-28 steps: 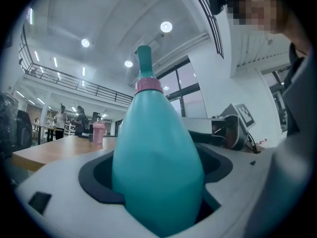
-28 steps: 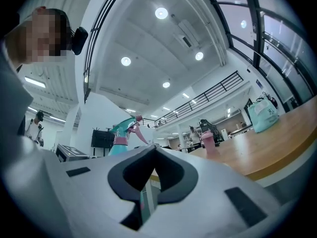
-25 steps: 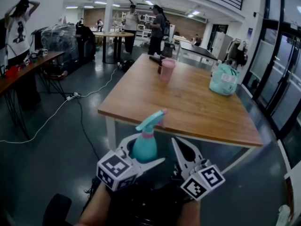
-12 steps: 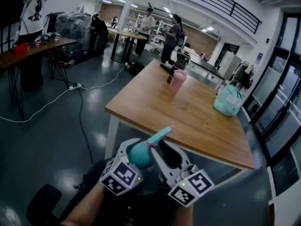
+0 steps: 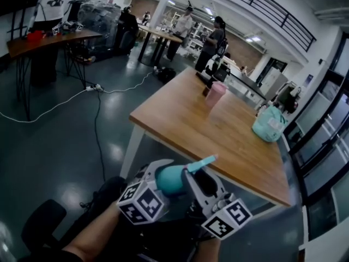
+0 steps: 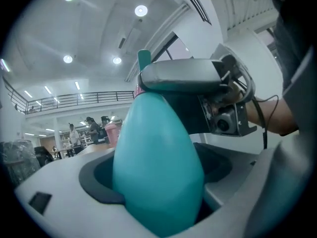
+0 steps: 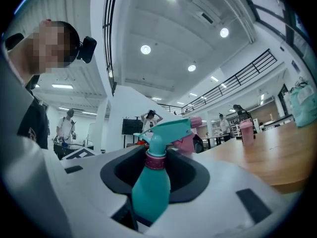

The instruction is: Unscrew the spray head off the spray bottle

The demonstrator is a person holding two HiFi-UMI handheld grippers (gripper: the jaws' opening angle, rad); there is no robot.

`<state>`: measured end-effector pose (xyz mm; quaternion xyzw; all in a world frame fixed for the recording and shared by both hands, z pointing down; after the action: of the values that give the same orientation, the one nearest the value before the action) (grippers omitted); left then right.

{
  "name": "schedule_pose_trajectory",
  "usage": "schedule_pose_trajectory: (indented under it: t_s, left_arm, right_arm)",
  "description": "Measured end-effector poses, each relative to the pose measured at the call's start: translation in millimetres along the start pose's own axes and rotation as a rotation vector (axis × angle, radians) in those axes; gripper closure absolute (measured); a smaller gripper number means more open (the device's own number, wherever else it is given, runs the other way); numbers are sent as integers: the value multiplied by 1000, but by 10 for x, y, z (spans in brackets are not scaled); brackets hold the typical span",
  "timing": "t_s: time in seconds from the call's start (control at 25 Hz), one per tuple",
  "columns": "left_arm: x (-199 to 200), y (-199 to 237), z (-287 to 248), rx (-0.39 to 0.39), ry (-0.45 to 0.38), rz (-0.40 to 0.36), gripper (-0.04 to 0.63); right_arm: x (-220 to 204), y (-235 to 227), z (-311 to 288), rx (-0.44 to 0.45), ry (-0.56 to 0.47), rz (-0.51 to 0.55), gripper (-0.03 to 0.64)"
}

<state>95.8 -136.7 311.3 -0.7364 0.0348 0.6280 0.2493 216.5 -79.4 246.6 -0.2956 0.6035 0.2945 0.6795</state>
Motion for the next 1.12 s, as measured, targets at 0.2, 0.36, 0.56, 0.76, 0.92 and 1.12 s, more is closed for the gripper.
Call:
schedule_pose_trajectory:
  t_s: [0.2, 0.36, 0.56, 0.76, 0.92, 1.12]
  left_arm:
    - [25, -30, 39, -92, -49, 44, 163]
    - [34, -48, 75, -186, -78, 88, 166]
    - [66, -78, 124, -336, -125, 136, 166]
    - [112, -125, 228, -522, -202, 189, 166]
    - [130, -147, 263, -565, -229, 182, 166]
    - [59, -23, 196, -419, -203, 226, 166]
  right_arm:
    - [31, -43, 63, 53, 7, -31, 483]
    - [29, -77, 126, 117, 3, -60, 485]
    - [48, -75, 184, 232, -6, -69, 485]
    - [73, -19, 232, 387, -33, -75, 483]
    - [64, 5, 245, 447, -62, -53, 473]
    - [69, -61, 292, 305, -132, -59, 465]
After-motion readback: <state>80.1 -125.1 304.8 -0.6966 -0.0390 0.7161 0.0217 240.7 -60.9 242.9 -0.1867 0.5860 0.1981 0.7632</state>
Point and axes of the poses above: the fingertips, and each gripper's own axes: z backward along the fingers, y to its left, x out of its top, the point moved 10 cm from there along z, backward along the fingers, and after that the axes turned 1 degree about x, right-handed, at the moved point
